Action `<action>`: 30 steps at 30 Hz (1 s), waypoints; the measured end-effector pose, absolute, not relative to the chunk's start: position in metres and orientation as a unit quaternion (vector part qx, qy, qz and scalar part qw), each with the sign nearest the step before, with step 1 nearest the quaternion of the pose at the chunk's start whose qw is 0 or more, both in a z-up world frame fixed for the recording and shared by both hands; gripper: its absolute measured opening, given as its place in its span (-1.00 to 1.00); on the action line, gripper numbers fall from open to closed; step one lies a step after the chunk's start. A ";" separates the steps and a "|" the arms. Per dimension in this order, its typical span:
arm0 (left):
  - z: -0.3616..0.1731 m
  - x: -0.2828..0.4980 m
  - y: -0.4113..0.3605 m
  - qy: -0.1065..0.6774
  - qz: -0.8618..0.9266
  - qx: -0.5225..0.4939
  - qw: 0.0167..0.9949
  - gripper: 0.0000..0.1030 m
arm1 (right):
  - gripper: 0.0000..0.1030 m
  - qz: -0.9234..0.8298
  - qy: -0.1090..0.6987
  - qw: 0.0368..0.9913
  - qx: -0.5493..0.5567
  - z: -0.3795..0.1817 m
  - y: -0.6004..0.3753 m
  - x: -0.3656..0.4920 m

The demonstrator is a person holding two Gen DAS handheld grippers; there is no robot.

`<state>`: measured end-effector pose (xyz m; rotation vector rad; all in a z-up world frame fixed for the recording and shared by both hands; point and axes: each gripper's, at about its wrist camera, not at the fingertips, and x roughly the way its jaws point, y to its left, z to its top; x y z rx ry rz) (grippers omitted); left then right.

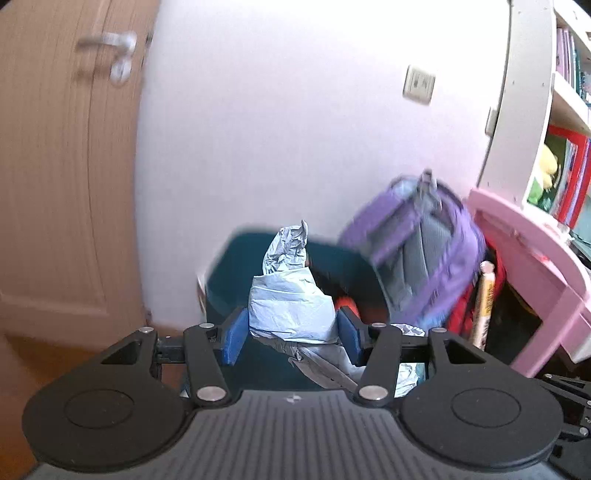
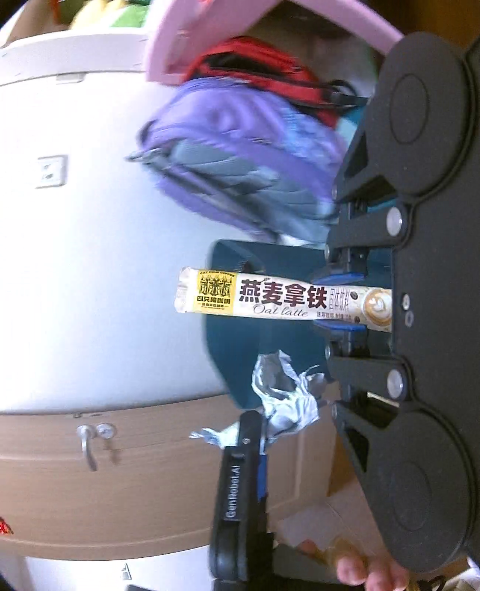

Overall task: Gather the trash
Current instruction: 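Lift the foil packet and snack stick up to the wastebasket with both tools, then open the left tool over the wastebasket while the right tool releases the snack stick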

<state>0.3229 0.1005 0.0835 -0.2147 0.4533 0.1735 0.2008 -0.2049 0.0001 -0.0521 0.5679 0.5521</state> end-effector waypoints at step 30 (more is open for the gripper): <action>0.019 0.550 0.121 0.396 0.109 0.063 0.910 0.03 | -0.65 0.263 0.366 0.887 -0.097 -0.063 -0.091 0.379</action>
